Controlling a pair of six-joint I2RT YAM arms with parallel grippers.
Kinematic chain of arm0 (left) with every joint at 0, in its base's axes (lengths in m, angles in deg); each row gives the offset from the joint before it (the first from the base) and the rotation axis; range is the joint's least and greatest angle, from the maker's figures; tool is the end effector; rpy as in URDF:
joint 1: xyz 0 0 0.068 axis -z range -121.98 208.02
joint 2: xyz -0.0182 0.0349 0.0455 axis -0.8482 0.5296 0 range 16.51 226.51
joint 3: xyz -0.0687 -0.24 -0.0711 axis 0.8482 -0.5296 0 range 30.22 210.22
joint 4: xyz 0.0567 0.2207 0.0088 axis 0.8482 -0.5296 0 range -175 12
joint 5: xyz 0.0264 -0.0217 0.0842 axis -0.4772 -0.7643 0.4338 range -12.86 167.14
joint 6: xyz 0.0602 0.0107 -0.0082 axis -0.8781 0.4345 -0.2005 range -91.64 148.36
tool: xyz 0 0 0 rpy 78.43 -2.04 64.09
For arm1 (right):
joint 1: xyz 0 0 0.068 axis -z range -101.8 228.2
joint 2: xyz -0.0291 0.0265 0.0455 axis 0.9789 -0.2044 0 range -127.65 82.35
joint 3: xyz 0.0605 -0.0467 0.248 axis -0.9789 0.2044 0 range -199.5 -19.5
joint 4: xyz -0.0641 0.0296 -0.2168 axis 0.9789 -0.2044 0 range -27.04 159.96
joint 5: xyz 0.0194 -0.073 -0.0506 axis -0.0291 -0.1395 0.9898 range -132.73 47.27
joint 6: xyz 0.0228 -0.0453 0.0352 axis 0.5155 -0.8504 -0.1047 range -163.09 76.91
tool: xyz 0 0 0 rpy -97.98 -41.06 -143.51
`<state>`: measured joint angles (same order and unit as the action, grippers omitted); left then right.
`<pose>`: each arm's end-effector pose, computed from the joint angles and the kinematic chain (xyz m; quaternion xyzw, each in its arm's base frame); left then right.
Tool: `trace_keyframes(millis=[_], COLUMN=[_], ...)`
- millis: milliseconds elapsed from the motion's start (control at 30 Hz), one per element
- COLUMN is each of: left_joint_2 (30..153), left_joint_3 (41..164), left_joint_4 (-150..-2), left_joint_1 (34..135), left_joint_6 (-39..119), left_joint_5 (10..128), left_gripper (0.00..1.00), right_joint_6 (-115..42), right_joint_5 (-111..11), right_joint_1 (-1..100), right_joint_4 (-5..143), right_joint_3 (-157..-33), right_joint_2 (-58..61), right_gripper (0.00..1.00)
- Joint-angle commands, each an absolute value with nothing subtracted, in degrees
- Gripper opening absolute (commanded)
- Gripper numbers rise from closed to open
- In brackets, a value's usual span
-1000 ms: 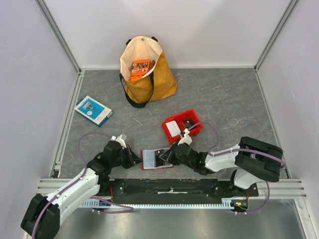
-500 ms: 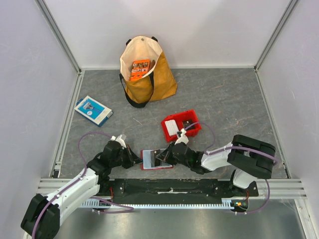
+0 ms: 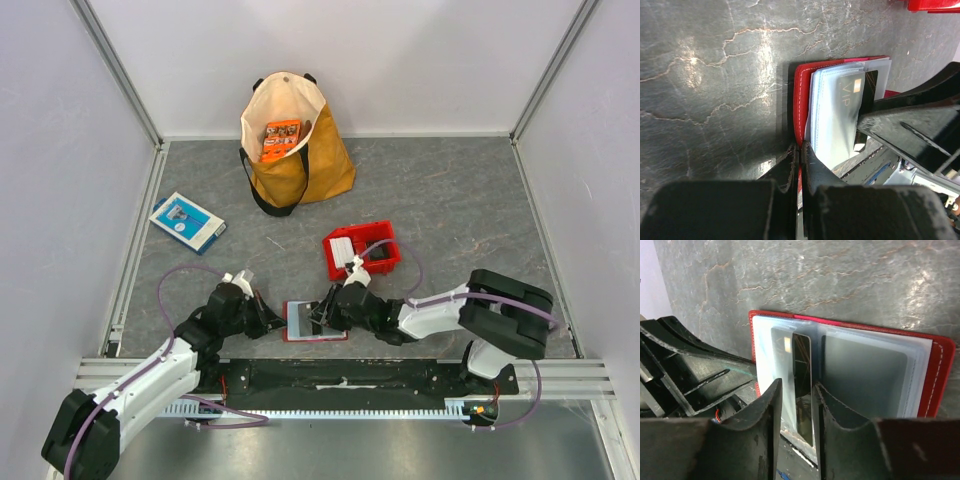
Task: Put the credit cards into the card holder
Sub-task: Insert the credit card into the card holder.
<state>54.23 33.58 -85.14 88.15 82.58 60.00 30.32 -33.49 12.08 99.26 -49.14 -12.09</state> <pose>0.0944 -0.0707 0.1198 -0.1282 0.8945 -0.3734 0.2098 0.1202 0.2533 0.1298 0.0930 0.8820 0.4035 0.2250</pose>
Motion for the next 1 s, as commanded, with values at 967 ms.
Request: trace_keyframes(millis=[967], left_joint_2=[53.3], left_joint_3=[33.2], left_joint_4=[-84.2], left_joint_1=[88.3], left_joint_6=[83.6], left_joint_5=[59.6], left_gripper=[0.02], right_joint_6=[15.8], right_joint_5=[-32.4], right_joint_1=[8.6], right_joint_4=[76.9], right_joint_3=[-65.0], right_joint_2=[-12.3], right_gripper=[0.52])
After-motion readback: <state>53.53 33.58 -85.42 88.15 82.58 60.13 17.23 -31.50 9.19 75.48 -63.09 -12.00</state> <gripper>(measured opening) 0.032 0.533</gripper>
